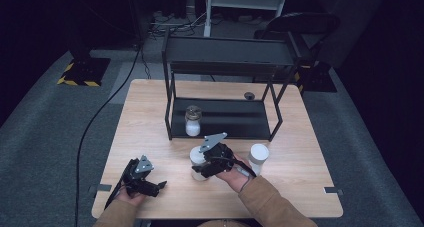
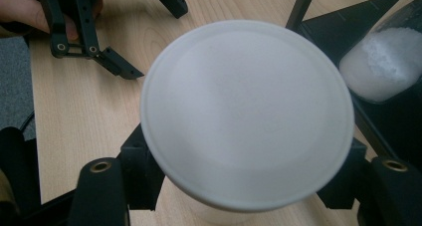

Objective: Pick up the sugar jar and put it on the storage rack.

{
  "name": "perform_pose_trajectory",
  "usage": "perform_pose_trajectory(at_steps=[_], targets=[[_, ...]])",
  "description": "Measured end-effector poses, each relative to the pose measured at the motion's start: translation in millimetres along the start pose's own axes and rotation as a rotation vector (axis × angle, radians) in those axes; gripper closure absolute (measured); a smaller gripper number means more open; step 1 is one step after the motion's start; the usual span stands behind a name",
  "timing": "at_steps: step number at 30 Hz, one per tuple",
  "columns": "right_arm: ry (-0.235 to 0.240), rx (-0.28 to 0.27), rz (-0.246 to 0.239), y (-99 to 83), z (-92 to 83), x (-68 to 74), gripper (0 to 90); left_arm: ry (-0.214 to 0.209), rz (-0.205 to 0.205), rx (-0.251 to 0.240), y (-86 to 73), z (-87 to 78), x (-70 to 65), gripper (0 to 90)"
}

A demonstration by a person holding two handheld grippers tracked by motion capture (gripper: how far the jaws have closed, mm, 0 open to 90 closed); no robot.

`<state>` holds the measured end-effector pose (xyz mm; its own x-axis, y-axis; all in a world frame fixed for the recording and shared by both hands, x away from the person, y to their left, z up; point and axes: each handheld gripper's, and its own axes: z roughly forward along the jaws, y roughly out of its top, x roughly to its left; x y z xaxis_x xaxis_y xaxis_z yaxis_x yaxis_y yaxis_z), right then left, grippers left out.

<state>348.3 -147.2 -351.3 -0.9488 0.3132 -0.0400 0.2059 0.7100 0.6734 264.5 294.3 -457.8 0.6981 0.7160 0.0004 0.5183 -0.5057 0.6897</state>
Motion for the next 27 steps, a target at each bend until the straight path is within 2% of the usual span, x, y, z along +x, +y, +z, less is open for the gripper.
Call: perform_pose_trajectory(at_steps=[8, 13, 23, 27], targets=[[-0.019, 0.005, -0.007, 18.2, -14.7, -6.1, 33.8, 0.0, 0.0, 0.0, 0.0, 0.0, 0.0, 0.2], [-0.021, 0.002, 0.022, 25.6, -22.9, -15.4, 33.8, 0.0, 0.0, 0.0, 0.0, 0.0, 0.0, 0.2], [-0.083, 0.004, 0.026, 41.0, -36.3, -30.9, 33.9, 0.0, -0.001, 0.0, 0.0, 0.0, -0.1, 0.2], [-0.116, 0.011, 0.048, 45.3, -38.1, -42.3, 33.9, 0.0, -0.001, -0.001, -0.1, 0.0, -0.1, 0.1]])
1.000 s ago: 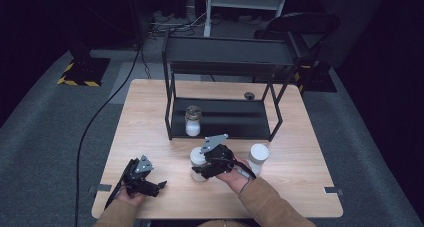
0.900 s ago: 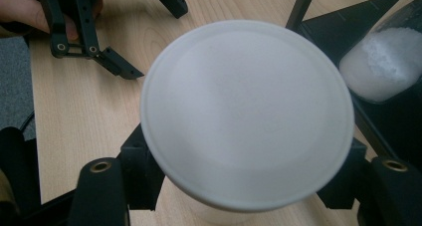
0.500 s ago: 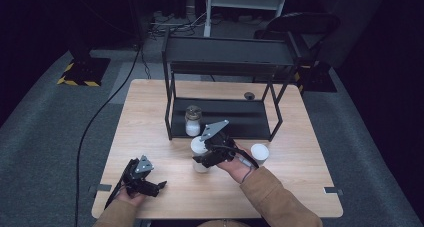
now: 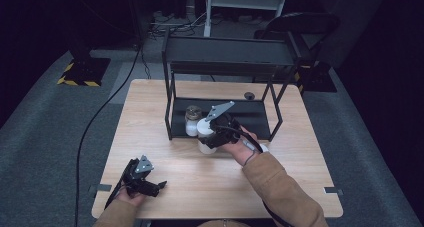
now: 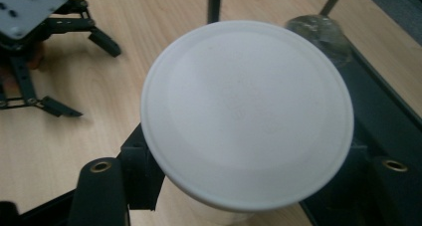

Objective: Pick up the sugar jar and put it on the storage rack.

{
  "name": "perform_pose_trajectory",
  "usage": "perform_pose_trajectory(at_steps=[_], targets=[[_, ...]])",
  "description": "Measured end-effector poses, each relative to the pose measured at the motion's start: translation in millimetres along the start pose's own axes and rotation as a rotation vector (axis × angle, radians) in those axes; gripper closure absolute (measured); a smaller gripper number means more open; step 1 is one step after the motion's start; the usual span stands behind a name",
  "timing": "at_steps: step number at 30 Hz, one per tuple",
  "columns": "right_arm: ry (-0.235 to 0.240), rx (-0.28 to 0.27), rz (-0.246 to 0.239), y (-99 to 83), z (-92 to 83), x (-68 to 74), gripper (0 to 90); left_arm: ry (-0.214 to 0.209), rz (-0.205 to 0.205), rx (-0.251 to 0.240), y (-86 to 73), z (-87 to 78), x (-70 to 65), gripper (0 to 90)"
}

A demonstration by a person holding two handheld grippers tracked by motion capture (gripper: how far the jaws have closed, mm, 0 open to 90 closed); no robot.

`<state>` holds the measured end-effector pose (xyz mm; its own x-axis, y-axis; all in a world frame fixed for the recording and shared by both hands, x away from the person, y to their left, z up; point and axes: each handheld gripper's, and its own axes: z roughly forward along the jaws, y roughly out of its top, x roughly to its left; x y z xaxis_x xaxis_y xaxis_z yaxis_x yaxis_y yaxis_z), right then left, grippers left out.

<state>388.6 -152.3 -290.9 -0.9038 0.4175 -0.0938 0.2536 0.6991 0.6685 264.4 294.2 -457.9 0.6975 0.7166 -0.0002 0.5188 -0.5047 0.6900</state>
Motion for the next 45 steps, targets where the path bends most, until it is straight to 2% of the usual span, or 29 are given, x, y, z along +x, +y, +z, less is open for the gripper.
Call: perform_pose_trajectory(at_steps=[5, 9, 22, 29, 33, 40, 45], targets=[[-0.028, 0.003, 0.029, 3.9, 0.5, -15.6, 33.9, 0.0, 0.0, 0.0, 0.0, 0.0, 0.0, 0.1], [-0.047, 0.014, 0.071, 6.6, 4.0, -28.1, 33.9, 0.0, 0.0, 0.0, 0.0, 0.0, 0.0, 0.1], [-0.092, 0.043, 0.166, 9.9, 19.9, -58.5, 33.9, 0.0, 0.0, 0.0, -0.1, 0.0, 0.0, 0.1], [-0.106, 0.07, 0.206, 10.5, 33.3, -68.5, 33.9, 0.0, 0.0, 0.0, -0.1, 0.0, -0.1, 0.2], [-0.105, 0.086, 0.226, 12.9, 36.6, -72.6, 33.9, 0.0, -0.001, 0.0, -0.1, -0.1, -0.1, 0.1], [-0.125, 0.146, 0.267, 19.9, 46.1, -78.3, 33.9, 0.001, 0.0, 0.0, -0.1, -0.1, -0.2, 0.1], [-0.128, 0.16, 0.285, 20.4, 50.0, -81.0, 33.9, 0.001, 0.001, 0.0, -0.1, -0.1, -0.2, 0.1]])
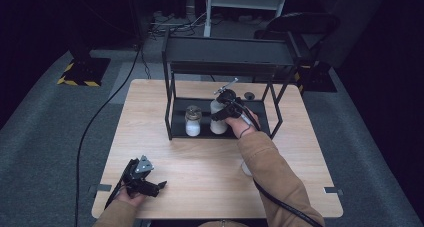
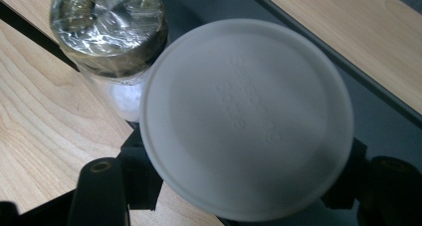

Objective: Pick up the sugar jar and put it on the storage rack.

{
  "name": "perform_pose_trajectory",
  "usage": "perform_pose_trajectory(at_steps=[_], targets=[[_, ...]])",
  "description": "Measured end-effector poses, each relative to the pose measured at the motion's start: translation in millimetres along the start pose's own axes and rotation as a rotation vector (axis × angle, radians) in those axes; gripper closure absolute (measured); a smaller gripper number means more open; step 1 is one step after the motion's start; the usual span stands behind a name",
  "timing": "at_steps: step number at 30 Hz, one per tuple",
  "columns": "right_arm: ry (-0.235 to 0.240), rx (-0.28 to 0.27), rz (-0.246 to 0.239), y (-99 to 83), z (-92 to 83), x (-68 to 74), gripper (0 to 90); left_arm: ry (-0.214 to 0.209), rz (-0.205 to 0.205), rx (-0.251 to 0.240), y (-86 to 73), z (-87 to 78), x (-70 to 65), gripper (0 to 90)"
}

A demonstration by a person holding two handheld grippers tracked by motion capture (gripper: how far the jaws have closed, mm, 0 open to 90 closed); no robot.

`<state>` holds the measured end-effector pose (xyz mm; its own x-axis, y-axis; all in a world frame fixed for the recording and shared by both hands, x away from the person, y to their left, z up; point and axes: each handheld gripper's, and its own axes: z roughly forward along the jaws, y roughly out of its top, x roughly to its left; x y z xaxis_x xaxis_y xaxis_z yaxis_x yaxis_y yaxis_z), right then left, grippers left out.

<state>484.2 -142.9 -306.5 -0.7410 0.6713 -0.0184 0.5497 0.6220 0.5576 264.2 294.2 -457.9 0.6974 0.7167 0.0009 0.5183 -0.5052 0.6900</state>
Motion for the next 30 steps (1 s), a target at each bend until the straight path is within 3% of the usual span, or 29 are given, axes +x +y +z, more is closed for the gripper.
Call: perform_pose_trajectory(at_steps=[13, 18, 24, 30], targets=[[-0.023, 0.038, 0.037, 3.2, 5.9, -1.6, 33.8, 0.0, -0.002, 0.001, 0.0, -0.1, -0.2, 0.1], [-0.02, 0.035, 0.074, -0.4, 5.8, -6.6, 31.9, 0.0, -0.002, 0.001, 0.0, -0.1, -0.2, 0.1], [-0.022, 0.013, 0.105, -4.9, 1.9, -8.8, 19.2, 0.001, -0.002, 0.001, 0.1, -0.1, -0.3, 0.1], [0.005, -0.057, 0.106, -19.0, -14.6, -12.3, 15.0, 0.001, -0.002, 0.001, 0.1, 0.0, -0.2, 0.1]])
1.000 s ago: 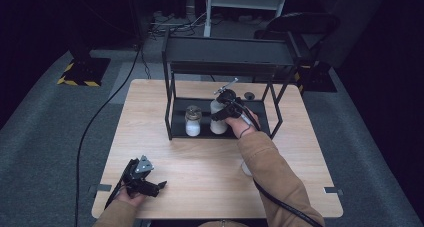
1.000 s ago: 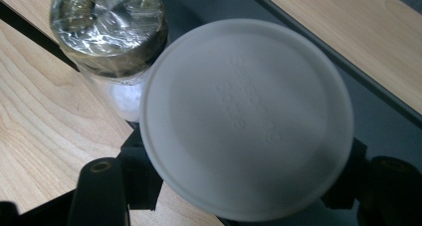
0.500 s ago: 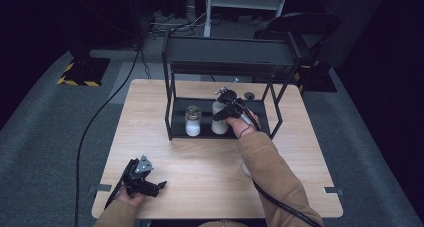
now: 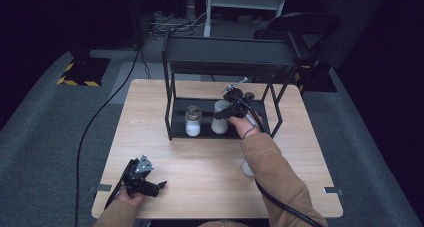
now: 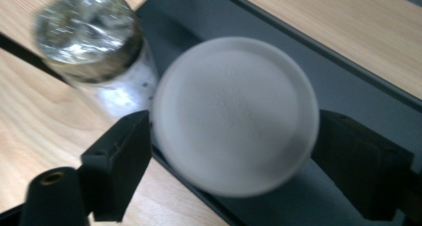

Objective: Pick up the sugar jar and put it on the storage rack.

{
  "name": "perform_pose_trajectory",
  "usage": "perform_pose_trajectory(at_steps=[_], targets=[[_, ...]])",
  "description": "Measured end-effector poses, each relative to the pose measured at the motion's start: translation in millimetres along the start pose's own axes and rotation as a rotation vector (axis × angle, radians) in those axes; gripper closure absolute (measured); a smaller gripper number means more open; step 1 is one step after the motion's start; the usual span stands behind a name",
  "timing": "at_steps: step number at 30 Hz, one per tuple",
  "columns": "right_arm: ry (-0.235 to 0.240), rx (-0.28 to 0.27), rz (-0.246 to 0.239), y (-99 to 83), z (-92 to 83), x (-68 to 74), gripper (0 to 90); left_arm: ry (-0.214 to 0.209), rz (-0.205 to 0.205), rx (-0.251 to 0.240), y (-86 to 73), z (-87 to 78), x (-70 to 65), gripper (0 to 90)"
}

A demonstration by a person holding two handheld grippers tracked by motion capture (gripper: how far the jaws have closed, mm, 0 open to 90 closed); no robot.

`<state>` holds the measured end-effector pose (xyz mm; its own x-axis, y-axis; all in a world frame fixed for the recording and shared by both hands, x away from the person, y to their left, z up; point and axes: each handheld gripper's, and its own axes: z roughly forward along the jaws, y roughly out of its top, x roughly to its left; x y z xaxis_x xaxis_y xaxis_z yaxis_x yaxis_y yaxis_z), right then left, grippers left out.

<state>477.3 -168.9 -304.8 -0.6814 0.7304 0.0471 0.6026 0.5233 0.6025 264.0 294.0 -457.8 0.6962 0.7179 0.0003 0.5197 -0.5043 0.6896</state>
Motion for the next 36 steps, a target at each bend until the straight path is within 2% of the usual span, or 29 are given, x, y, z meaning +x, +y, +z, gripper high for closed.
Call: perform_pose_trajectory(at_steps=[7, 10, 16, 29, 36], targets=[[-0.002, -0.033, -0.066, -9.9, -31.7, 8.7, 12.4, 0.0, 0.001, 0.0, 0.1, 0.0, 0.1, 0.1], [-0.003, -0.05, -0.072, -18.5, -44.6, 8.1, 10.8, 0.0, 0.002, 0.0, 0.1, 0.0, 0.2, 0.1], [0.002, -0.073, -0.048, -38.2, -65.0, 5.0, 7.6, 0.0, -0.001, -0.001, 0.1, 0.2, 0.0, 0.1], [-0.021, -0.1, -0.1, -73.8, -107.9, 14.6, 6.1, 0.0, -0.001, 0.0, 0.1, 0.2, 0.0, 0.1], [-0.015, -0.097, -0.126, -93.1, -121.9, 17.7, 6.1, 0.0, -0.001, 0.0, 0.1, 0.2, 0.0, 0.1]])
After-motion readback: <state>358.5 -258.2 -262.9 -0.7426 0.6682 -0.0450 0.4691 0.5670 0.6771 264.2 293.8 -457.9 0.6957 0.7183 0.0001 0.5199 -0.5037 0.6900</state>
